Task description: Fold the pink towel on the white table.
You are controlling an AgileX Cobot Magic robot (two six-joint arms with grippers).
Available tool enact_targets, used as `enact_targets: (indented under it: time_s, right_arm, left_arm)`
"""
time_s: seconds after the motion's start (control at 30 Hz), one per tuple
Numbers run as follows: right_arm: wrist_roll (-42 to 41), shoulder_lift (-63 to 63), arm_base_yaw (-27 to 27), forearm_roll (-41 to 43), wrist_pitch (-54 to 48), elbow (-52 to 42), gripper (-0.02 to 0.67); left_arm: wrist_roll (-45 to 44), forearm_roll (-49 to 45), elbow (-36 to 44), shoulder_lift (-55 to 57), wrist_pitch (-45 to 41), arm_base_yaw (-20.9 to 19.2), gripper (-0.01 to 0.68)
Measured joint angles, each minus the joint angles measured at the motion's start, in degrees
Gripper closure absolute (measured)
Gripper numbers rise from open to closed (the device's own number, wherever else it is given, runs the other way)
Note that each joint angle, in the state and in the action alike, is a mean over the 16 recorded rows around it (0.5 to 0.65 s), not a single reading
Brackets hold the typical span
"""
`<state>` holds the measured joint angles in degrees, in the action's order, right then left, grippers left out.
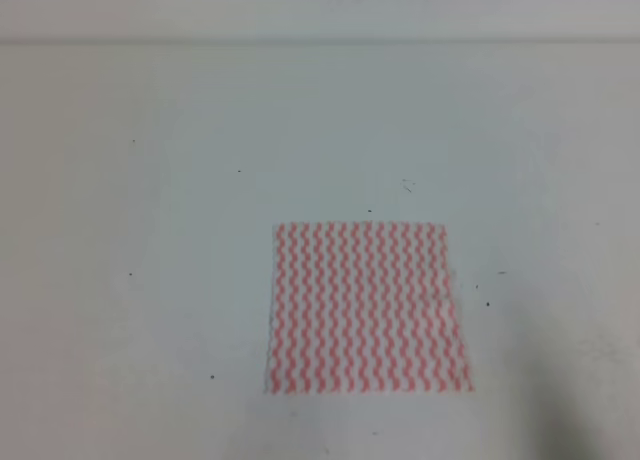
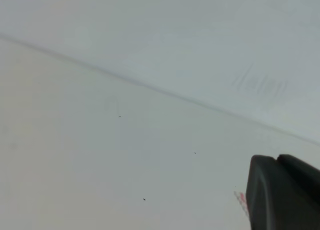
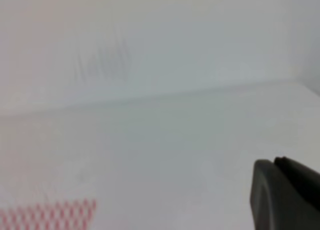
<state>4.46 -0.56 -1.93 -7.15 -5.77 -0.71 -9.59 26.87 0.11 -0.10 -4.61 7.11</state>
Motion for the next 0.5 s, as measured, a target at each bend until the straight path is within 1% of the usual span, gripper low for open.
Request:
enact_targets:
  time_s: [0.27, 0.5]
  right_arm:
    - [1.0, -0.2, 0.0, -6.4, 11.4, -0.1, 0.667]
    - [5.8, -0.4, 0.0, -11.8, 13.7, 0.1, 0.667]
  left_arm:
    - [0.0, 0.3, 0.1, 0.0, 0.0, 0.0, 0.677]
    - [0.0, 0.8, 0.1, 0.0, 0.0, 0.0, 0.676]
